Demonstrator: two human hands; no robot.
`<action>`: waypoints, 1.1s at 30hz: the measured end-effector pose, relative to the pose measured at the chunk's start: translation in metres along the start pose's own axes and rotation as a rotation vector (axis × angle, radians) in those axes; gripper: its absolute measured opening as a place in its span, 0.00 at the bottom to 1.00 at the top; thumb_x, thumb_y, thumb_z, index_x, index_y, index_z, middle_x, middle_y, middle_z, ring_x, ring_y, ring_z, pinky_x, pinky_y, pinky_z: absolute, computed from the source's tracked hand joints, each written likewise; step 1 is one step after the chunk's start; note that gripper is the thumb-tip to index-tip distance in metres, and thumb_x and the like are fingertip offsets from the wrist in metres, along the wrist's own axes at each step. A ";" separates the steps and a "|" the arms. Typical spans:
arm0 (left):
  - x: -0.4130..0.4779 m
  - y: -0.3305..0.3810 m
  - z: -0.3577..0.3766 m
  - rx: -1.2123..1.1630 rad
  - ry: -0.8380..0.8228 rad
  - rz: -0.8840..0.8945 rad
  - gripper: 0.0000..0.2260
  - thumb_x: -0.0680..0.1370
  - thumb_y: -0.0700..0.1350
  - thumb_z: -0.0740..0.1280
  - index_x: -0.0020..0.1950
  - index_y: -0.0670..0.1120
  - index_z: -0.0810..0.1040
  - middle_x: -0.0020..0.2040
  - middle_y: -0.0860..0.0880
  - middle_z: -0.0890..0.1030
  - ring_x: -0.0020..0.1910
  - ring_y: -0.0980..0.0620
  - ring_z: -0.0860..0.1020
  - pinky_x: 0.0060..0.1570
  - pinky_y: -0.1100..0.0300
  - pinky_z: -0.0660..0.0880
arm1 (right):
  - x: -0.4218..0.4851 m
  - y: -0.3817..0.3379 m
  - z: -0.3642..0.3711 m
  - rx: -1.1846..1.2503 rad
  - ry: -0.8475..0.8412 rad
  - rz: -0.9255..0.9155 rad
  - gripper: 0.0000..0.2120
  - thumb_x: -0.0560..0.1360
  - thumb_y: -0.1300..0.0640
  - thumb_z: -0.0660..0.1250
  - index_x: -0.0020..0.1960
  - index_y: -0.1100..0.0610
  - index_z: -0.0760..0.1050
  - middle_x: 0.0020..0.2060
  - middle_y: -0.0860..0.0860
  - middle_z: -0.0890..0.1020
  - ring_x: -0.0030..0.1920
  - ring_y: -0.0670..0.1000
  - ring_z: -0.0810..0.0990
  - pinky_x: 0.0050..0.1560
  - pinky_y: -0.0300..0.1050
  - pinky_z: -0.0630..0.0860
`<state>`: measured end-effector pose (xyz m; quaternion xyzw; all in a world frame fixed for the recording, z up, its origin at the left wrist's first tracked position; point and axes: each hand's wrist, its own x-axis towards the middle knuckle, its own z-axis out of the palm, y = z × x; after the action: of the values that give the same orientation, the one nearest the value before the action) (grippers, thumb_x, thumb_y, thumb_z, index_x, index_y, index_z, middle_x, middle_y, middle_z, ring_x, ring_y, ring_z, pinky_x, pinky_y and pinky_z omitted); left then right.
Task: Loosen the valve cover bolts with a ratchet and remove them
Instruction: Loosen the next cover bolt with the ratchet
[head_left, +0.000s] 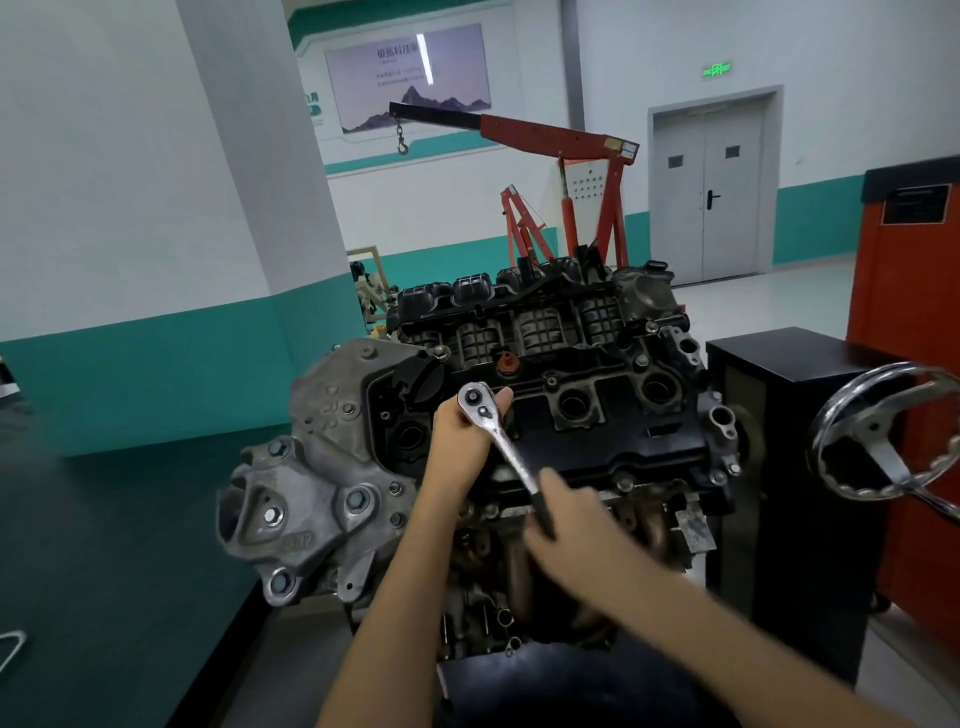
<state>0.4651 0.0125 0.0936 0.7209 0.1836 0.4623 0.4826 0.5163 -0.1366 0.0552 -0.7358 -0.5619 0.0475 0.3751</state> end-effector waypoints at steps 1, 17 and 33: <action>0.002 0.001 0.000 0.007 -0.014 -0.003 0.17 0.79 0.45 0.69 0.32 0.48 0.66 0.30 0.50 0.67 0.32 0.55 0.66 0.36 0.63 0.65 | 0.006 0.011 -0.025 -0.103 -0.056 -0.046 0.06 0.77 0.56 0.63 0.50 0.55 0.66 0.36 0.49 0.69 0.34 0.50 0.72 0.34 0.40 0.69; -0.005 -0.002 0.016 -0.022 0.074 0.038 0.20 0.80 0.44 0.68 0.33 0.46 0.61 0.30 0.47 0.61 0.33 0.50 0.60 0.37 0.56 0.59 | -0.015 -0.014 0.028 0.194 0.158 0.032 0.08 0.78 0.55 0.64 0.48 0.54 0.64 0.36 0.53 0.77 0.38 0.55 0.78 0.38 0.49 0.74; -0.003 -0.001 0.005 0.018 0.038 0.018 0.13 0.77 0.37 0.65 0.36 0.50 0.78 0.32 0.57 0.77 0.33 0.60 0.74 0.39 0.65 0.72 | 0.052 0.019 -0.116 -0.728 -0.062 -0.261 0.09 0.78 0.54 0.63 0.57 0.52 0.66 0.43 0.52 0.79 0.41 0.55 0.79 0.40 0.47 0.74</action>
<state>0.4676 0.0085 0.0910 0.7178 0.1905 0.4786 0.4685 0.6074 -0.1510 0.1455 -0.7413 -0.6420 -0.1807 0.0750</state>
